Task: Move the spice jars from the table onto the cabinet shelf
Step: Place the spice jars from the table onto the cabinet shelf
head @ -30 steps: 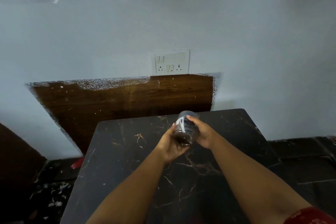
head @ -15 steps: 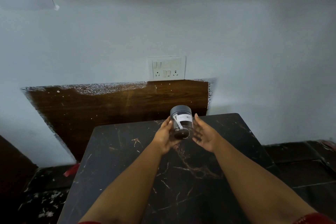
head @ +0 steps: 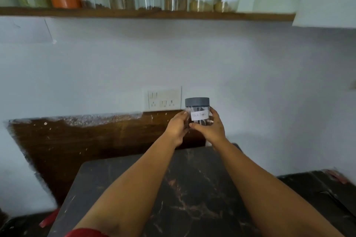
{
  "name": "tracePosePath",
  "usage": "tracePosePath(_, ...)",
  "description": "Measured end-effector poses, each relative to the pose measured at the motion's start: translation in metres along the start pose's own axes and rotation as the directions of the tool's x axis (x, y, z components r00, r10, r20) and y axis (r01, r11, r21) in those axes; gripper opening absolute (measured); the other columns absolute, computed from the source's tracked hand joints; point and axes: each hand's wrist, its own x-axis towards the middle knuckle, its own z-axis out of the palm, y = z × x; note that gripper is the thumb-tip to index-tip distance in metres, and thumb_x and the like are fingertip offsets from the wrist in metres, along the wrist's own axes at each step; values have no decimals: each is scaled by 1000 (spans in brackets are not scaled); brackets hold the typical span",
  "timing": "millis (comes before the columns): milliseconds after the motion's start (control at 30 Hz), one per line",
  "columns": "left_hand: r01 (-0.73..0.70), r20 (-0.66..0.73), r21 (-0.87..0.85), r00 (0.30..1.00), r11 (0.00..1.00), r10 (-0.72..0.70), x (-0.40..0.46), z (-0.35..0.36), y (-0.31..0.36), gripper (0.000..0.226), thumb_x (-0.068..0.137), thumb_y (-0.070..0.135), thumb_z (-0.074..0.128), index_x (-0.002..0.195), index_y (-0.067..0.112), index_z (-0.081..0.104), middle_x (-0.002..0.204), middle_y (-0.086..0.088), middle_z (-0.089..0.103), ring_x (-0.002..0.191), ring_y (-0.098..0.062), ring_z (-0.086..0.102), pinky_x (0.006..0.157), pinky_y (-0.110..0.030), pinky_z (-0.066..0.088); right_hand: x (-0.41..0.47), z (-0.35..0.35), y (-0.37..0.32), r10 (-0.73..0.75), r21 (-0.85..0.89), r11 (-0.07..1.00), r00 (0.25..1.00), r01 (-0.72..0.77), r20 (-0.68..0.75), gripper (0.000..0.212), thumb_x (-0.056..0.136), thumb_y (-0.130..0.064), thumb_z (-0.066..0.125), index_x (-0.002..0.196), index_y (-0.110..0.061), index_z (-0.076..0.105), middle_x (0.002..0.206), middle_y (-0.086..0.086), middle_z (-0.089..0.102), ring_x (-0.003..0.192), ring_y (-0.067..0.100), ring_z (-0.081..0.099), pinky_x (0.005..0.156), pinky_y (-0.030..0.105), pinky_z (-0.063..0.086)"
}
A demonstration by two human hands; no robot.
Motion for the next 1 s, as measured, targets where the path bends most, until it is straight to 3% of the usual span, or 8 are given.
tracePosePath(100,-132,53,-5,990,991,132,7,40,63,34,102,17,44,134,13,54,119,-6,67,104,-16,65,74,-23,54,25,-25,-50,-170,10,985,977,173,-130,101,62,-39,87,146,-37,30,140,1,48,115,16,55,94,32,50)
tracePosePath(367,-491,188,103,864,865,467,-5,127,209,37,98,20,52,134,22,57,123,-2,66,112,-17,61,91,-27,48,72,-102,-194,-500,-42,857,809,513,-310,104,59,-43,89,146,-38,31,128,-5,47,94,-2,55,76,9,42)
tracePosePath(567,-628,99,440,745,642,660,3,159,284,48,98,32,48,144,23,39,142,-4,47,117,-20,48,91,-32,37,110,-159,-265,-583,-126,801,716,585,-385,102,60,-47,87,144,-29,31,124,-7,56,104,10,58,81,22,46)
tracePosePath(633,-488,147,825,672,284,726,14,150,289,43,101,38,37,135,15,48,140,-10,49,120,-25,47,101,-40,38,128,-172,-274,-576,-168,811,717,560,-393,102,64,-47,85,144,-25,28,120,-3,57,100,11,57,80,22,43)
tracePosePath(700,-207,200,976,742,-65,640,30,140,282,52,103,43,22,140,14,46,147,-14,44,137,-32,36,116,-52,20,149,-184,-277,-561,-208,827,748,522,-355,97,70,-38,84,145,-19,26,126,3,57,108,18,57,85,24,42)
tracePosePath(733,-126,190,981,775,-147,602,36,135,278,54,104,44,18,142,16,44,150,-13,41,141,-34,31,118,-54,12,159,-187,-276,-538,-232,843,782,486,-316,95,72,-33,83,145,-16,25,129,6,56,113,22,56,87,26,42)
tracePosePath(867,-15,147,972,820,-235,553,44,142,284,37,102,32,38,131,16,56,134,-13,57,126,-32,50,113,-50,29,196,-194,-268,-376,-406,876,895,260,-238,90,79,-36,77,144,-9,21,131,12,54,117,31,54,92,36,44)
tracePosePath(1000,90,91,953,825,-289,558,43,145,293,30,94,15,54,123,19,61,116,-8,64,105,-26,61,83,-33,48,228,-195,-278,-260,-475,868,947,145,-188,97,81,-42,75,146,-7,13,135,15,50,122,33,51,98,40,43)
